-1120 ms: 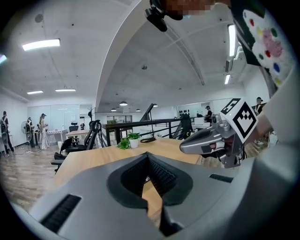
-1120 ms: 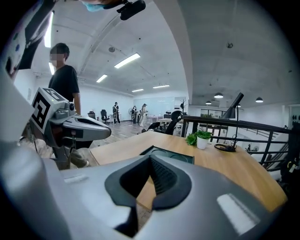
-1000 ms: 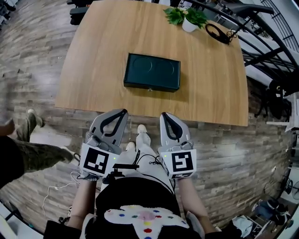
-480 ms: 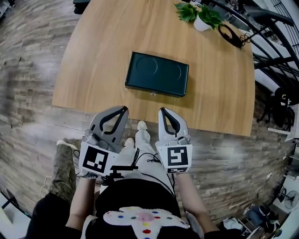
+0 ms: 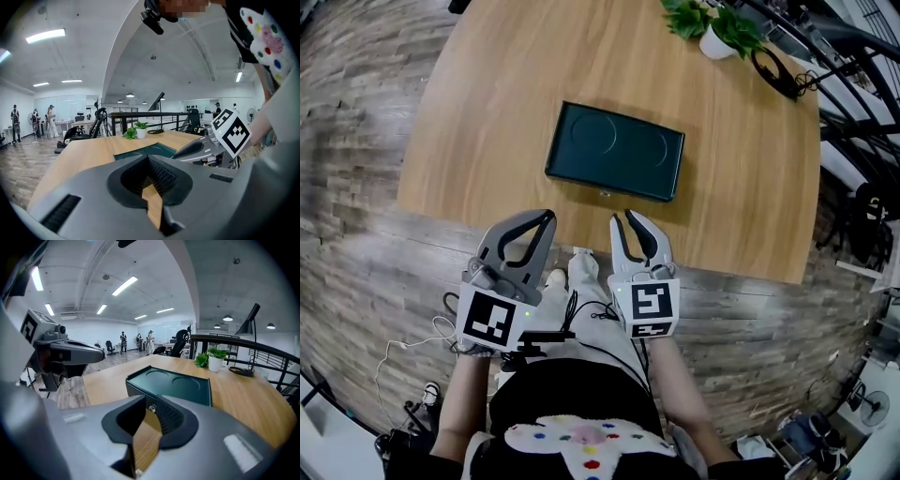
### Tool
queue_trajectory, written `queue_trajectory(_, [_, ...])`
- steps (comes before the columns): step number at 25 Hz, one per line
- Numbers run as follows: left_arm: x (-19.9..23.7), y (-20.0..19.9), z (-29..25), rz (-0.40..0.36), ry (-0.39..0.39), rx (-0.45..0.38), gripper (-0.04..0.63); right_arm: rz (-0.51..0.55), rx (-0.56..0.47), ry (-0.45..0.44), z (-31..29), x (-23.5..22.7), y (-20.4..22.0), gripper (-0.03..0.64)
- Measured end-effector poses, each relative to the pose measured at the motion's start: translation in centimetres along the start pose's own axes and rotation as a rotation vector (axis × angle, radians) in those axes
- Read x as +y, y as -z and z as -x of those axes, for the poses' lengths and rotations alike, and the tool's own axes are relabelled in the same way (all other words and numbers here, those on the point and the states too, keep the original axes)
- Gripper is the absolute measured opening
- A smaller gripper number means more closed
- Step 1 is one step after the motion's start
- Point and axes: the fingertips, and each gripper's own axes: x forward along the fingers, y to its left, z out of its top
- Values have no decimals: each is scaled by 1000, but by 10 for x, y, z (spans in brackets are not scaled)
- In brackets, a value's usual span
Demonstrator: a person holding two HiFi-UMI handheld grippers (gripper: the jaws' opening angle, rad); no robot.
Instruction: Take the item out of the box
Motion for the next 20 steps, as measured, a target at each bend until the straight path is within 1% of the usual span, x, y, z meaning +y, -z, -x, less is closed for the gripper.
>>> queue_trajectory(8, [3, 6, -18, 10, -7, 28, 3, -28, 47, -39, -25, -4, 17, 67])
queue_trajectory(11, [4, 8, -22, 1, -8, 36, 4, -32, 64, -58, -35, -2, 22, 67])
queue_trajectory(20, [7, 15, -33, -5, -9, 58, 3, -47, 117, -69, -56, -5, 44, 67])
